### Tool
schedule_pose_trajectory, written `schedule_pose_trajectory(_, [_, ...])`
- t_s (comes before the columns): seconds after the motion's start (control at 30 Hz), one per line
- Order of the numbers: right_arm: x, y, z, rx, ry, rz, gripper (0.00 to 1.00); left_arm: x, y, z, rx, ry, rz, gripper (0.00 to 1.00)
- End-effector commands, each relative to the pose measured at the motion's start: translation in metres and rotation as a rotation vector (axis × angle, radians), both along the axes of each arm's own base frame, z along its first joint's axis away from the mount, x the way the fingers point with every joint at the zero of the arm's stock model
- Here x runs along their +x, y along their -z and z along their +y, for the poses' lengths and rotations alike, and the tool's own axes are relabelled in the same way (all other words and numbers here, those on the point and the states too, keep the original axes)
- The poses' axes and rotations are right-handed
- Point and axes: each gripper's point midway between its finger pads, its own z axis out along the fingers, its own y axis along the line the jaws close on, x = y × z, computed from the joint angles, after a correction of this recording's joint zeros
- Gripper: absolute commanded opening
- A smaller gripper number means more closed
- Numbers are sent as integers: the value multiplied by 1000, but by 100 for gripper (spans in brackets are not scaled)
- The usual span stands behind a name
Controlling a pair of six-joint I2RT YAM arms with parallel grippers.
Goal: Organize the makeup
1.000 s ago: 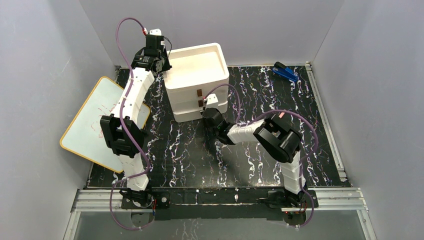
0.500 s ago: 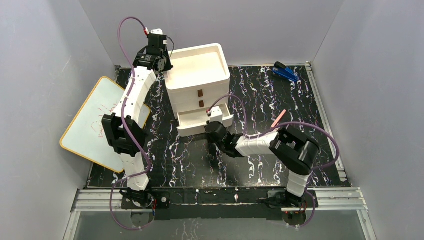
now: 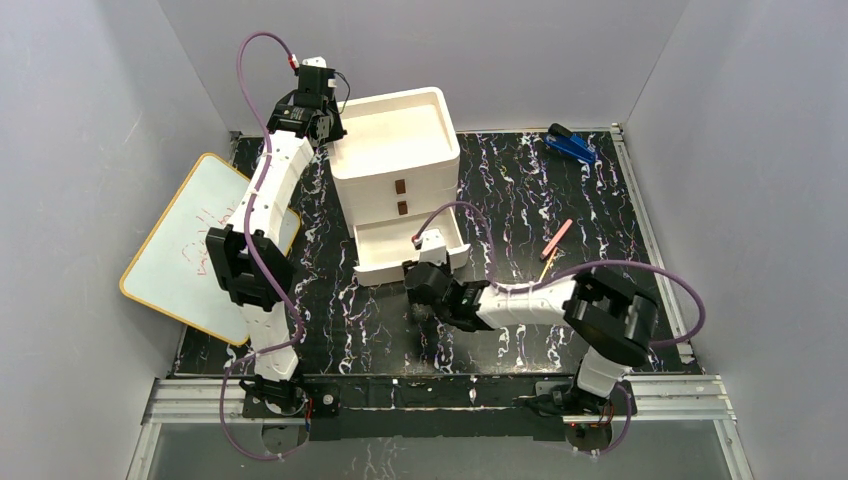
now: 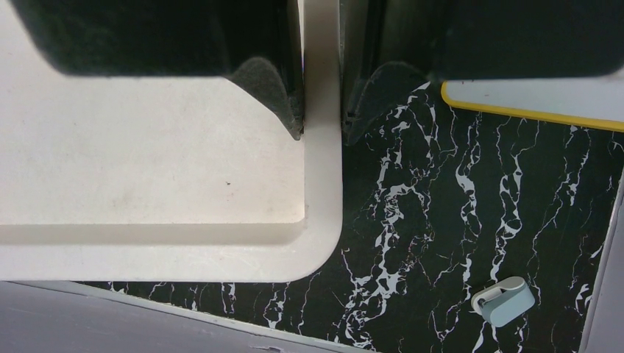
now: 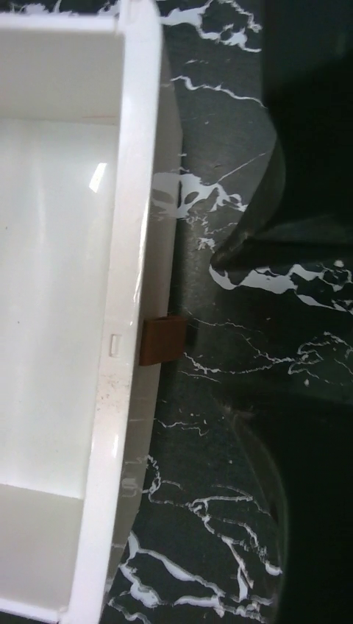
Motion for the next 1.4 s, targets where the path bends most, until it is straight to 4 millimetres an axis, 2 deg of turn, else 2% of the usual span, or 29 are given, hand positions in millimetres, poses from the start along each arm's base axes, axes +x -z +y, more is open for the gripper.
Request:
schedule_pose_trajectory(0.0, [-1, -47, -20, 26, 104, -58, 84, -47, 108, -13, 9, 54, 398, 0])
schedule_pose_trajectory(0.03, [1, -58, -24, 33, 127, -74, 96, -46, 108, -12, 10, 55, 397, 0])
schedule_pose_trajectory(0.07, [2, -69, -31, 30, 153, -88, 98, -46, 109, -13, 11, 57, 397, 0])
schedule_pose_trajectory(0.13, [9, -95, -48, 30, 239, -135, 99, -46, 109, -13, 11, 60, 398, 0])
schedule_pose_trajectory(0.23, [23, -124, -87, -8, 405, -165, 99, -47, 109, -15, 5, 73, 395, 0])
schedule_pose_trajectory(0.3, [36, -134, -115, -21, 506, -125, 99, -47, 109, -15, 2, 83, 398, 0])
schedule_pose_trajectory(0.4, [73, -132, -173, 12, 666, -53, 99, -49, 108, -16, 2, 93, 397, 0])
schedule_pose_trajectory(0.5, [101, -124, -220, 76, 760, -13, 93, -52, 108, -17, -1, 102, 399, 0])
schedule_pose_trajectory(0.63, [129, -108, -266, 92, 879, 79, 88, -58, 109, -14, 13, 112, 409, 0])
schedule_pose_trajectory(0.8, [150, -81, -291, 139, 931, 169, 81, -60, 102, -10, 28, 116, 402, 0])
schedule_pose_trajectory(0.97, [156, -45, -309, 175, 963, 261, 69, -63, 100, -4, 36, 116, 405, 0])
schedule_pose_trajectory(1.07, [158, -32, -318, 174, 981, 279, 59, -65, 102, -2, 41, 116, 411, 0])
schedule_pose_trajectory(1.37, [159, -1, -331, 129, 1004, 332, 57, -64, 104, -3, 34, 119, 417, 0])
